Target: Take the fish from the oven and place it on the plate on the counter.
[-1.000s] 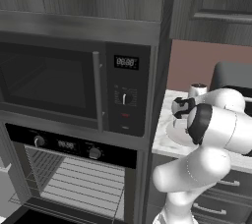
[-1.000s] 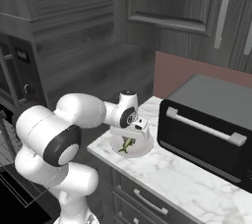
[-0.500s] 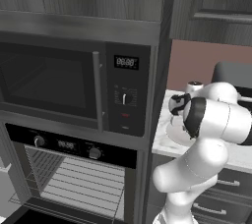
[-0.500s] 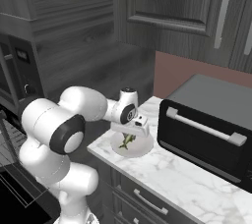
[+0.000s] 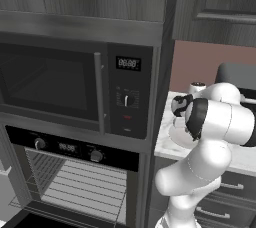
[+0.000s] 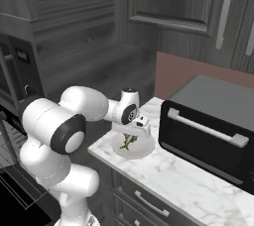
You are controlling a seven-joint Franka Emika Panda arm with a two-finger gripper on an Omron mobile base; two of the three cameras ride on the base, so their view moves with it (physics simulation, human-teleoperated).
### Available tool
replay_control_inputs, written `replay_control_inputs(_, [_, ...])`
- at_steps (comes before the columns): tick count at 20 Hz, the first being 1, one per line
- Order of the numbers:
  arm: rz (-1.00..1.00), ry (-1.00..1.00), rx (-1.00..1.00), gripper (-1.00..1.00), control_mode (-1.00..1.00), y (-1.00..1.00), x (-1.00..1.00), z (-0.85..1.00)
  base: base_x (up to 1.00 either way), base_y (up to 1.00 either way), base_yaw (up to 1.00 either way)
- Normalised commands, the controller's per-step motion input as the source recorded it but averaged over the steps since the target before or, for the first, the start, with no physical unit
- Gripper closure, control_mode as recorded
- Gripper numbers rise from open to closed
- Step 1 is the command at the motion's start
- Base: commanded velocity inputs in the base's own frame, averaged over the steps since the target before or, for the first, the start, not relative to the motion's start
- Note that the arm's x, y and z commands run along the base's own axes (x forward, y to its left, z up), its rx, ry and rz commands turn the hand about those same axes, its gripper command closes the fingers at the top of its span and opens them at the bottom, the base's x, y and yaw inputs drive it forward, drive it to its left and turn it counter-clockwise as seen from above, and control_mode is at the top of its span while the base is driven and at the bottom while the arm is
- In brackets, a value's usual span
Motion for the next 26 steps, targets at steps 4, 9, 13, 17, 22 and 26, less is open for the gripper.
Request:
replay_control_inputs(4, [0.0, 0.0, 0.0, -1.0, -1.0, 0.0, 0.0, 0.0, 0.0, 0.0, 0.0])
replay_control_inputs(9, [0.0, -0.01, 0.0, -1.0, -1.0, 0.0, 0.0, 0.0, 0.0, 0.0, 0.0])
replay_control_inputs(13, [0.0, 0.0, 0.0, -1.0, -1.0, 0.0, 0.0, 0.0, 0.0, 0.0, 0.0])
replay_control_inputs(17, [0.0, 0.0, -0.09, -1.0, -1.0, 0.0, -0.03, -0.06, 0.0, 0.0, 0.0])
replay_control_inputs(22, [0.0, 0.0, -0.1, -1.0, -1.0, 0.0, 0.0, 0.13, 0.0, 0.0, 0.0])
replay_control_inputs(26, [0.0, -0.02, -0.01, -1.0, -1.0, 0.0, -0.07, 0.37, 0.0, 0.0, 0.0])
